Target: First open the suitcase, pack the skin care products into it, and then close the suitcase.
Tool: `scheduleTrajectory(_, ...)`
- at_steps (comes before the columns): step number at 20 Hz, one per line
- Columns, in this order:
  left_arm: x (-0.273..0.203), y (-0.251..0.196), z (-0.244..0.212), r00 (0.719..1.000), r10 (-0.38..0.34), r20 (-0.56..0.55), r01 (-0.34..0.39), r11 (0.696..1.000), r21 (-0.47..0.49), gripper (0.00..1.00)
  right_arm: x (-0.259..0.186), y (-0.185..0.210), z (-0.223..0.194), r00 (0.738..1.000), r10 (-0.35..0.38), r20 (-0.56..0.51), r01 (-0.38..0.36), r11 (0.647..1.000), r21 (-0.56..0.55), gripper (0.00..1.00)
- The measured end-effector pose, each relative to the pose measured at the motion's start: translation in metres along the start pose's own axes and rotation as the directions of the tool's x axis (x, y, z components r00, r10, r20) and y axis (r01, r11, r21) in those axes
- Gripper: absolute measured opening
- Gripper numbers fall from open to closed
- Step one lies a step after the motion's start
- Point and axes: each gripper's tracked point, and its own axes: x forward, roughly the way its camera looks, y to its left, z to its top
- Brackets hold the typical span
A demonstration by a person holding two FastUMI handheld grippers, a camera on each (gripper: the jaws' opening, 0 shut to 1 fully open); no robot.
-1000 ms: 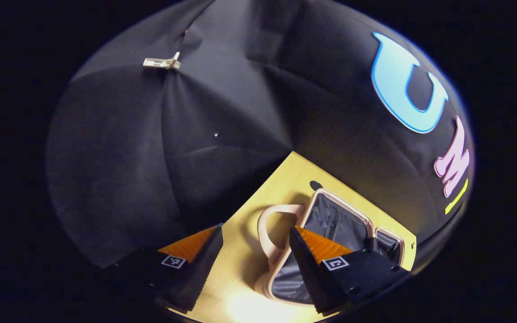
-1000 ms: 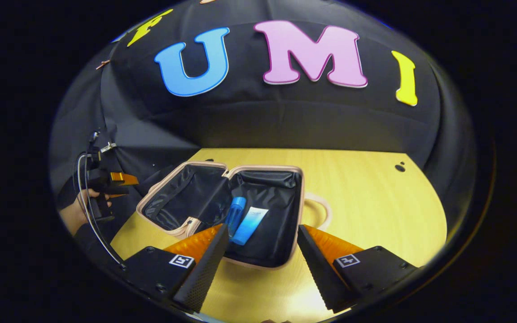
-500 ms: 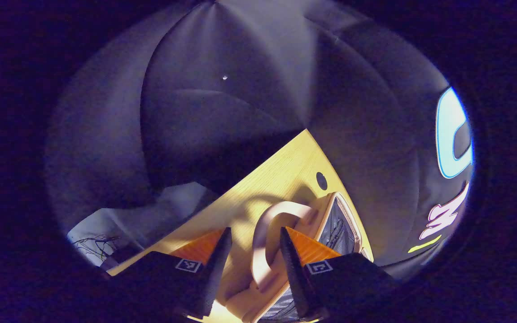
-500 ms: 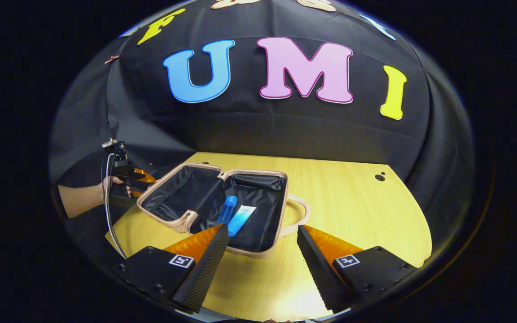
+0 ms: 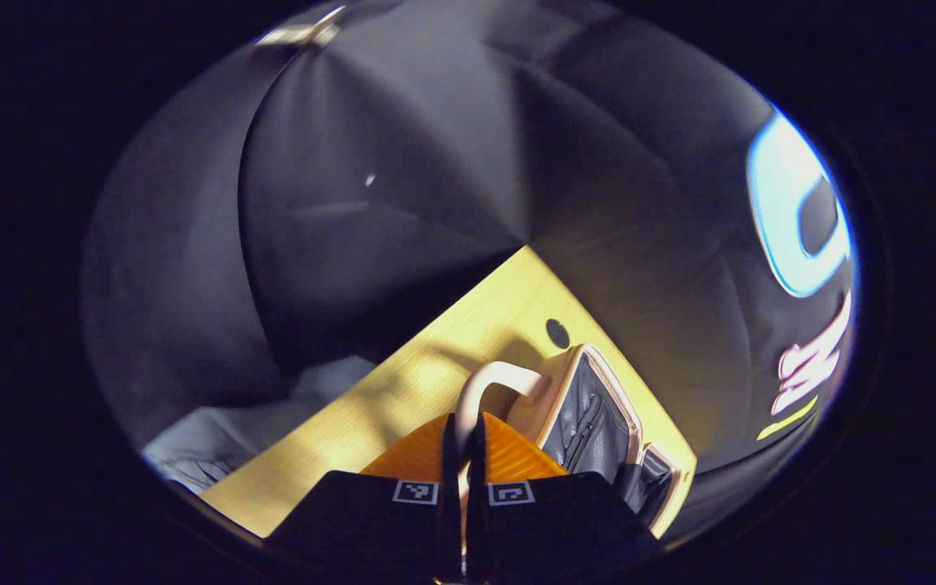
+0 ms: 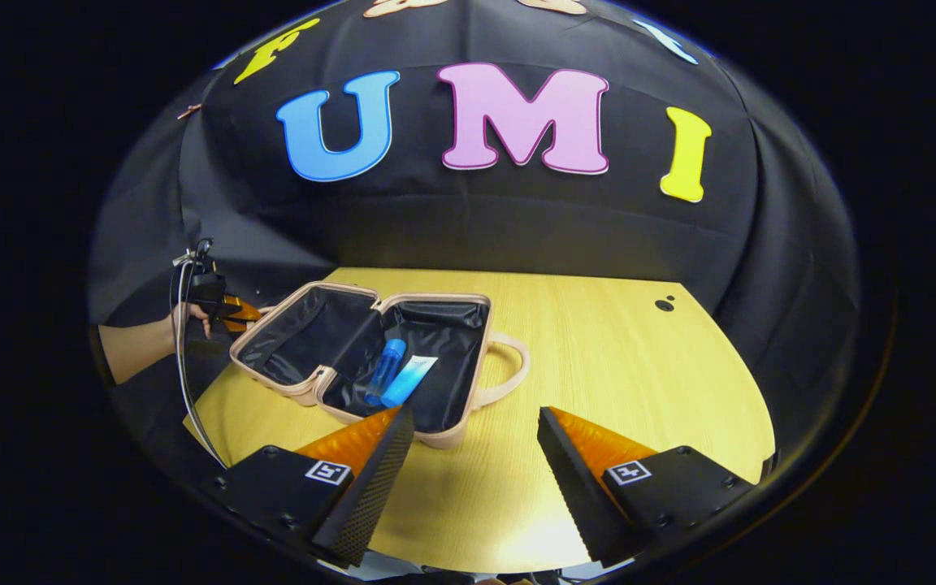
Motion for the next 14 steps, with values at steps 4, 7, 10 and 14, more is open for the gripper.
scheduleTrajectory(4, -0.082, -0.099, 0.039, 0.986, -0.051, 0.161, 0.016, 0.978, 0.209, 0.06, -0.008, -0.027, 0.016, 0.999, 0.026, 0.020, -0.026, 1.000, -0.007, 0.98)
scheduleTrajectory(7, -0.142, -0.194, 0.029, 0.969, -0.144, 0.200, 0.082, 0.953, 0.291, 0.06, -0.013, -0.056, 0.031, 0.997, 0.037, 0.062, -0.037, 0.999, -0.003, 0.98)
scheduleTrajectory(10, -0.175, -0.269, -0.015, 0.950, -0.206, 0.235, 0.128, 0.942, 0.309, 0.06, -0.012, -0.082, 0.032, 0.996, 0.054, 0.071, -0.052, 0.998, -0.026, 0.98)
scheduleTrajectory(14, -0.188, -0.363, -0.103, 0.938, -0.274, 0.213, 0.200, 0.928, 0.315, 0.06, -0.004, -0.125, 0.051, 0.992, 0.056, 0.117, -0.057, 0.998, 0.002, 0.98)
